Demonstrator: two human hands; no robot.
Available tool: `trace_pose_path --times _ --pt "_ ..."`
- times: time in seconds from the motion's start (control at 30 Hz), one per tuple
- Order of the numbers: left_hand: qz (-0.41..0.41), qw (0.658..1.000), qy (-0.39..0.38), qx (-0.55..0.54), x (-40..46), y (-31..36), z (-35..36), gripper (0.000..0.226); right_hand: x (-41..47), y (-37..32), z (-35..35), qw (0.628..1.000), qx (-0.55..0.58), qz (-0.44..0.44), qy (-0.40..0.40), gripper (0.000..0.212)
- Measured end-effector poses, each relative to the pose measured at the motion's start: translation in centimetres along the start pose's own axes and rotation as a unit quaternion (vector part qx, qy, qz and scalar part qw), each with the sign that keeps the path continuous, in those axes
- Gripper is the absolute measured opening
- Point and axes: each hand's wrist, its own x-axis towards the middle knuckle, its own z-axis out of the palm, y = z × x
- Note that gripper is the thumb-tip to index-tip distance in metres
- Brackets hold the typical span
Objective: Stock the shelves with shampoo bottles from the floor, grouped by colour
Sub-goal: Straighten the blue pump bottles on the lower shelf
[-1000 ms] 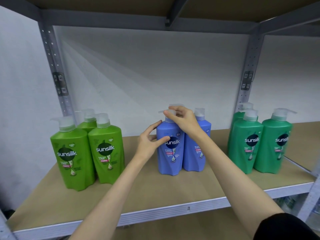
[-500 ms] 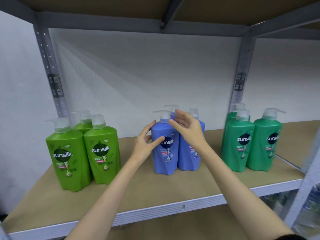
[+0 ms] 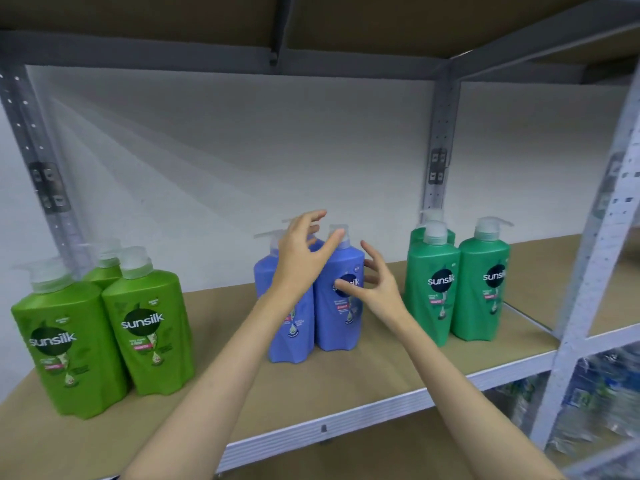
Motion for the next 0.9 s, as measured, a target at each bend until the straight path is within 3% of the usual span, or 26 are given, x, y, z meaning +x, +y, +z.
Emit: trace_pose_path --times 0.1,0.33,0.47,0.7,0.83,0.9 --pt "-0.072 0.997 -0.023 0.034 0.7 -0.9 1.5 0.052 0.8 0.3 -0.1 1.0 0.009 -0.01 -0.011 0.08" --pt "-0.079 0.994 0.036 0.072 1.3 -0.8 2.7 0.045 1.1 0.5 -0.3 1.0 0.012 -0.02 -0.02 0.073" --pt "-0.07 0.993 0.01 0.097 2.0 -0.7 2.3 0.035 1.2 0.5 -0.3 0.999 0.017 -0.022 -0.022 0.071" --pt "-0.066 0.99 -0.058 0.114 2.1 -1.2 1.4 0.039 1.1 0.4 -0.4 0.999 0.014 -0.024 -0.03 0.073" --pt "0.06 0.984 0.013 0.166 -1.7 -1.6 1.2 0.037 1.2 0.3 -1.0 0.998 0.008 -0.018 -0.059 0.072" --pt "0.163 0.952 0.078 0.245 -3.5 -2.9 0.9 0.03 1.3 -0.1 -1.4 0.997 0.028 -0.001 -0.075 0.063"
